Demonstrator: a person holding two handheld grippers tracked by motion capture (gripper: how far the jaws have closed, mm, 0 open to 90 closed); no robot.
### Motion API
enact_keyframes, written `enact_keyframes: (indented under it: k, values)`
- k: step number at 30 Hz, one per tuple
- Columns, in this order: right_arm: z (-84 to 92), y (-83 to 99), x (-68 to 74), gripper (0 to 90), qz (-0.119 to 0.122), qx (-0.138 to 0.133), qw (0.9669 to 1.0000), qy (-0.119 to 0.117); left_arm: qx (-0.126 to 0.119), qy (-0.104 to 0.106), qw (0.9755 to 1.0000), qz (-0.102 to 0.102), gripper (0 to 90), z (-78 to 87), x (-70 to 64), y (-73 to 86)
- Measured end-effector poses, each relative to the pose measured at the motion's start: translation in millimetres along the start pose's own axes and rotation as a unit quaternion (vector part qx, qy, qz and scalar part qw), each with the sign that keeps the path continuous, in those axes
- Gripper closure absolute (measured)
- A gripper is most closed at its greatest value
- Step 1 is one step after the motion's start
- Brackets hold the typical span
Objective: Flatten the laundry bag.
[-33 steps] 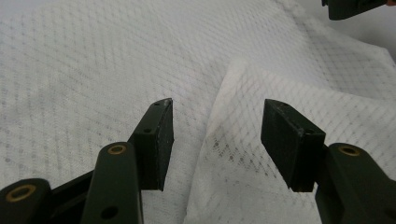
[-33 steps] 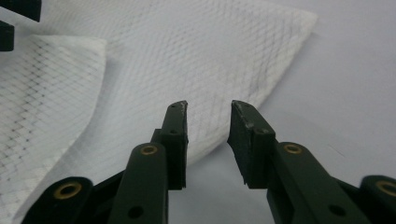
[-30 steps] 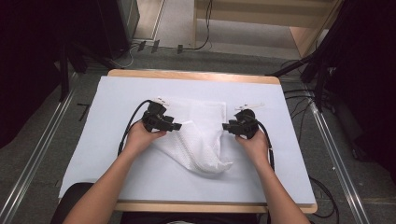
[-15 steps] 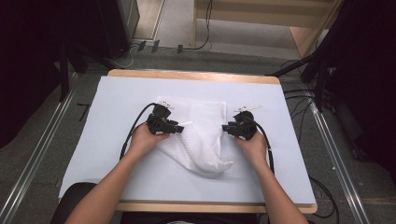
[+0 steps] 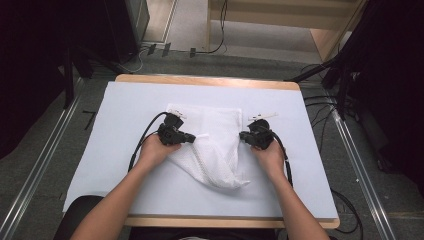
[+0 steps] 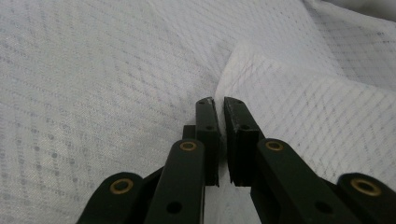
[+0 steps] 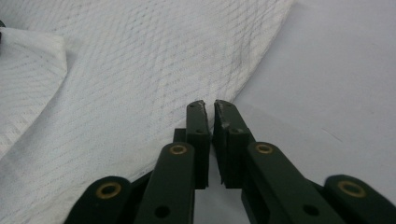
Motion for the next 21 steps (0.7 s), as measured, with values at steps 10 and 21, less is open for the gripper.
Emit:
enact_keyframes:
  k: [10, 21]
  values:
    - [2.0, -3.8, -1.3, 90.0, -0.001, 0.001, 1.0, -0.008, -0.028, 0.017, 0.9994, 0.01, 86.4, 15.3, -0.3, -6.9]
    - [5.7, -13.0, -0.1, 67.8, -0.02, -0.015, 0.9995, -0.02, -0.039, 0.022, 0.9989, 0.01, 86.2, 29.7, -5.9, -6.1]
Point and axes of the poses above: each handheld gripper's, and its own axes: z roughly backward along the jaws, y roughly out of its underside, x roughly to its left, the point moved 8 cm from there along -z, roughly forward along the jaws
